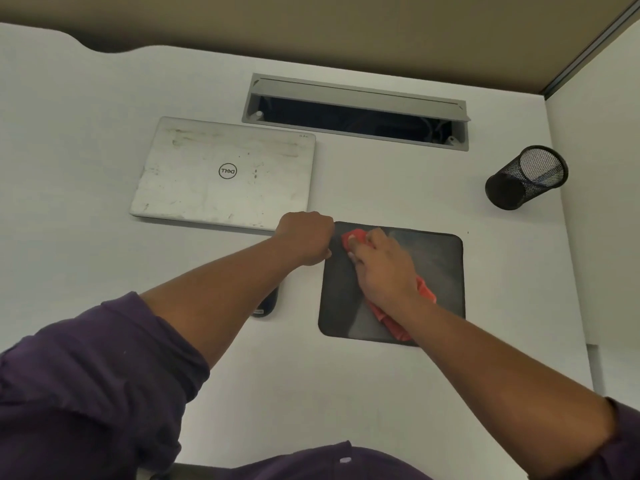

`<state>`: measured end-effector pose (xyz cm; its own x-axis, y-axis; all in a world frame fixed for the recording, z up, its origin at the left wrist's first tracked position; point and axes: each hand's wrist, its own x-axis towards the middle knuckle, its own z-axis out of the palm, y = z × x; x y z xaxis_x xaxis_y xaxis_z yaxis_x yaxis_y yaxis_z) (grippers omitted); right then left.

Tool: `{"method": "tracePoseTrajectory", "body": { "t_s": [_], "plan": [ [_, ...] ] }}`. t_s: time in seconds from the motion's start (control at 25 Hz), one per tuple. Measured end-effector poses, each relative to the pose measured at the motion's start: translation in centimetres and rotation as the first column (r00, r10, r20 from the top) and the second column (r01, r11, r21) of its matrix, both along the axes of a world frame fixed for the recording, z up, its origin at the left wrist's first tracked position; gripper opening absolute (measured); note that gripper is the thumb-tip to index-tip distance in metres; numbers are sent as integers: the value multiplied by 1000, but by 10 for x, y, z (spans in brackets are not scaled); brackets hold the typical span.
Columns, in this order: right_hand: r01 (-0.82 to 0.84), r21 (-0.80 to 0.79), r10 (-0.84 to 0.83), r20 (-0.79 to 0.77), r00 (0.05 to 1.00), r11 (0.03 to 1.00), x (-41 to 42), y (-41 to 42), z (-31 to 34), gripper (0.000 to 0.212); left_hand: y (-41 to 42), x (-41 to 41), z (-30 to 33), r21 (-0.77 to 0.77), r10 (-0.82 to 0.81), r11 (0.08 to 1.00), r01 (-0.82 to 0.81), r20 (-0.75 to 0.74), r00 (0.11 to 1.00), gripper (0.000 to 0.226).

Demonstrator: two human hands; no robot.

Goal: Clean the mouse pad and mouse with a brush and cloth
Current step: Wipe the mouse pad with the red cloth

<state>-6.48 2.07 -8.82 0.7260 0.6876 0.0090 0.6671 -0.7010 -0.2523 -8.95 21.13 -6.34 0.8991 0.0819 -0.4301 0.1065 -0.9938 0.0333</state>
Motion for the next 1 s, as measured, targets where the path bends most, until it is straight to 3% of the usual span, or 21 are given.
{"method": "tracePoseTrajectory", "body": {
  "t_s": [0.12,0.28,0.32,0.48,0.64,0.76,0.92,1.0],
  "plan": [
    [-167,31,166,28,986,985,-11,-14,-3,19,3,-1,-4,-31,9,999,-9,-2,1000,25],
    [140,108,-130,-96,987,984,12,20,-6,23,5,-9,-11,-50,25,998,-24,19,1000,30],
    [152,107,-141,-104,984,982,14,25,-8,24,6,-12,-13,-57,21,998,-20,29,999,35],
    [-111,77,118,-100,988,991,26,21,-7,23,8,-18,-14,-18,-8,1000,9,52,999,52],
    [-45,81,55,-125,991,996,25,25,-2,24,3,-11,-4,12,-12,1000,12,-39,999,59],
    [-99,16,100,-94,991,995,23,14,-2,25,-4,-10,3,65,-20,998,23,-43,999,59],
    [251,-20,-252,-102,962,968,51,-22,-1,28,-9,-8,7,66,-11,998,14,-40,999,52],
    [306,-29,-308,-86,948,951,44,-21,-1,29,-8,-7,8,54,-5,999,7,-44,999,49]
  ]
}}
